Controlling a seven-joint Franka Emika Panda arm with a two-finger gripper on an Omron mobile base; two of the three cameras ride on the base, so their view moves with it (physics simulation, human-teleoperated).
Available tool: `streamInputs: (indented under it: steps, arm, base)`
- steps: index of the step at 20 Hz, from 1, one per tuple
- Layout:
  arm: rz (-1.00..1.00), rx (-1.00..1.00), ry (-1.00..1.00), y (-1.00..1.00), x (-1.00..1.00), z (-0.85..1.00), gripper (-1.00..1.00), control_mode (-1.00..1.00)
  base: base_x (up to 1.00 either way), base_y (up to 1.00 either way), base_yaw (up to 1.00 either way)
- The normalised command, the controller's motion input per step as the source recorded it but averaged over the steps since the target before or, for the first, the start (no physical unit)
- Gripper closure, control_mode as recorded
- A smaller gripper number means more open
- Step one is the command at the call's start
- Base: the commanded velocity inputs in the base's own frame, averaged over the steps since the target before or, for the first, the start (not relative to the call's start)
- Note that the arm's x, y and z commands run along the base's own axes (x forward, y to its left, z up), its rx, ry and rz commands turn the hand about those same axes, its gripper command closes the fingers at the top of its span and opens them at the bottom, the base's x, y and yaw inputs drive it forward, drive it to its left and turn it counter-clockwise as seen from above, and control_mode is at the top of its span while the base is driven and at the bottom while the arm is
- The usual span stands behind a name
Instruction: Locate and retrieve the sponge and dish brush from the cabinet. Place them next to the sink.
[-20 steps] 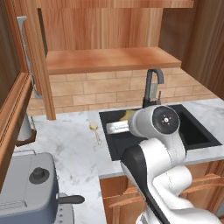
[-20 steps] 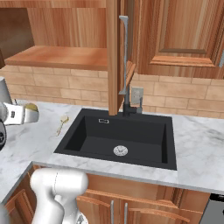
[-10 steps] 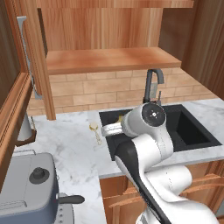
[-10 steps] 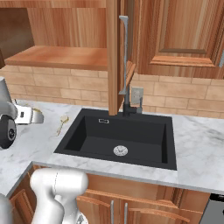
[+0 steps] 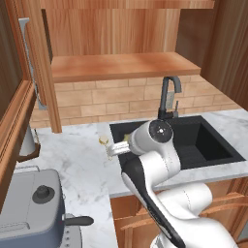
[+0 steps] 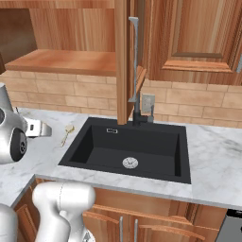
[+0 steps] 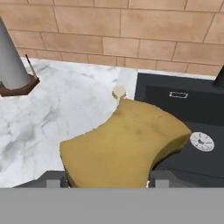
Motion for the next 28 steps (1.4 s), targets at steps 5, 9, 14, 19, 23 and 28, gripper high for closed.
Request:
streamInputs:
  steps: [5,9,14,19,23,28]
  arm:
    - [0.05,-0.01,0.00,0.02,0.24,-0.26,1.00,-1.00]
    - [0.00,-0.01,0.00,0.00,0.04,-0.18,1.00,-1.00]
    - [0.04,-0.08,0.00,0.00,0.03,-0.27,1.00,-1.00]
    - [0.01,-0.04,0.04,0.00,0.00,-0.26,1.00,-1.00]
    - [0.01,0.00,0.11,0.00,0.00,-0.24,1.00,-1.00]
    - [0.01,-0.02,0.08,0.01,0.00,-0.30,1.00,-1.00]
  base:
    - [0.00,0.00,0.00]
    - [0.00,0.00,0.00]
    - [0.00,0.00,0.00]
    - [0.00,0.00,0.00]
    - [0.00,0.00,0.00]
    - [0.00,0.00,0.00]
